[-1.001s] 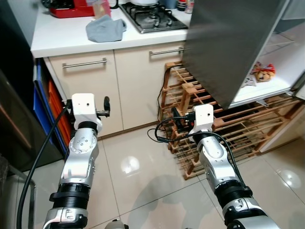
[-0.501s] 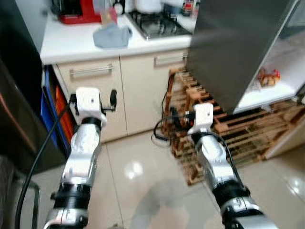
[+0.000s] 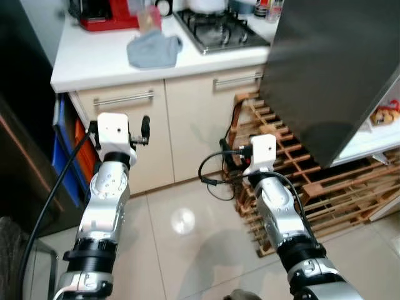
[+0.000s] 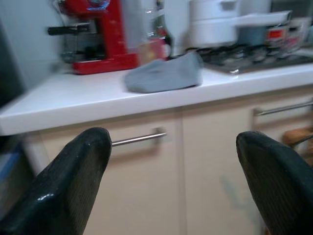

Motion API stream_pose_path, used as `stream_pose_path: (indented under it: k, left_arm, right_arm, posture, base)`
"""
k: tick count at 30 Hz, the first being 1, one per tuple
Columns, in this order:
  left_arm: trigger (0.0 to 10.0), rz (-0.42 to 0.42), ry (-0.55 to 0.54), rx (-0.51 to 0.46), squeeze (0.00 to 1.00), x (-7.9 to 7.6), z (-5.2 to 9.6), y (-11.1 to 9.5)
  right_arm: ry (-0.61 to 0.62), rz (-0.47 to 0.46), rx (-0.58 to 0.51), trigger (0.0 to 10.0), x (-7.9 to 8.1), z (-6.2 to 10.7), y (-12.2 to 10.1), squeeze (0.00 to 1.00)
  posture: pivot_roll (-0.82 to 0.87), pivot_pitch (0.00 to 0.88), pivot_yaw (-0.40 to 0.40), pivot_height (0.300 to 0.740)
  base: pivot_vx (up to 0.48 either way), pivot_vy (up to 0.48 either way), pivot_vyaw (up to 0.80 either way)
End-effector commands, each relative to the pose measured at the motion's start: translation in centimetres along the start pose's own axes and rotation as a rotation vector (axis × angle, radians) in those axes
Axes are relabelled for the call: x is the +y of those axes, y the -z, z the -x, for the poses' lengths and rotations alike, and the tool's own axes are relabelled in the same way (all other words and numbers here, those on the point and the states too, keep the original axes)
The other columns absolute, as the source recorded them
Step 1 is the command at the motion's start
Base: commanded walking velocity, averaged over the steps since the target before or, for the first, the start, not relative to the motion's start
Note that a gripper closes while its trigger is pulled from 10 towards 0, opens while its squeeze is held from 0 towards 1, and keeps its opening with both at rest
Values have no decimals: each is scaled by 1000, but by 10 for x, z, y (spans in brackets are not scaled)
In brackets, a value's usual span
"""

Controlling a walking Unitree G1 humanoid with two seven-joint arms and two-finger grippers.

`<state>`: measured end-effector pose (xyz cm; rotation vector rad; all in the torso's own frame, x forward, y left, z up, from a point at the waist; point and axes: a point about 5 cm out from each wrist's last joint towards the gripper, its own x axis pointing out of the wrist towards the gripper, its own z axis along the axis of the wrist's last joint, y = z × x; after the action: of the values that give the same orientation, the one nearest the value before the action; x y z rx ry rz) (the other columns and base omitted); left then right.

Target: Restocking fridge

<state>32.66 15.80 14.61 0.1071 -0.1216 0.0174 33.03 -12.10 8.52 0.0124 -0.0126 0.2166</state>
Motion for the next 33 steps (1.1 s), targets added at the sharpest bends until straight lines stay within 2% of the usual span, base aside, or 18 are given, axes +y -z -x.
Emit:
stream_pose_path:
  k: [1, 7, 14, 18, 21, 23, 27, 33]
  left_arm:
    - [10000, -33, -17, -16, 0, 7, -5, -6]
    - [10000, -42, -19, -30, 0, 9, -9, -10]
    - [10000, -62, -10, -62, 0, 6, -12, -17]
    - [10000, -101, -4, -104, 0, 7, -16, -26]
    - [10000, -97, -9, -107, 0, 8, -17, -27]
    - [10000, -95, -10, -108, 0, 8, -18, -27]
    - [10000, -94, -10, -113, 0, 8, -18, -28]
    - [10000, -107, -23, -154, 0, 12, -22, -37]
  right_arm:
    - [9, -8, -28, 10000, 2, -5, -8, 0]
    - [-3, 3, -44, 10000, 4, -4, -9, 0]
    - [37, -1, -68, 10000, 0, -6, -14, 0]
    - [52, -4, -118, 10000, -2, -10, -28, 0]
    - [2, 9, -174, 10000, 3, -13, -40, 0]
    - [-12, 41, -187, 10000, 6, -14, -44, 0]
    - [-13, 31, -213, 10000, 8, -15, -48, 0]
    - [-11, 17, -246, 10000, 11, -15, -56, 0]
  posture:
    - [-70, 0, -2, 740]
    - [-69, 0, -1, 740]
    - [-71, 0, -3, 740]
    - [-72, 0, -3, 740]
    - [-73, 0, -2, 740]
    - [-74, 0, -1, 740]
    - [-72, 0, -3, 740]
    - [-67, 0, -7, 740]
  base:
    - [480, 0, 0]
    - [480, 0, 104]
    - [480, 0, 179]
    - [480, 0, 0]
    - [480, 0, 202]
    - [480, 0, 587]
    - [480, 0, 580]
    - [480, 0, 0]
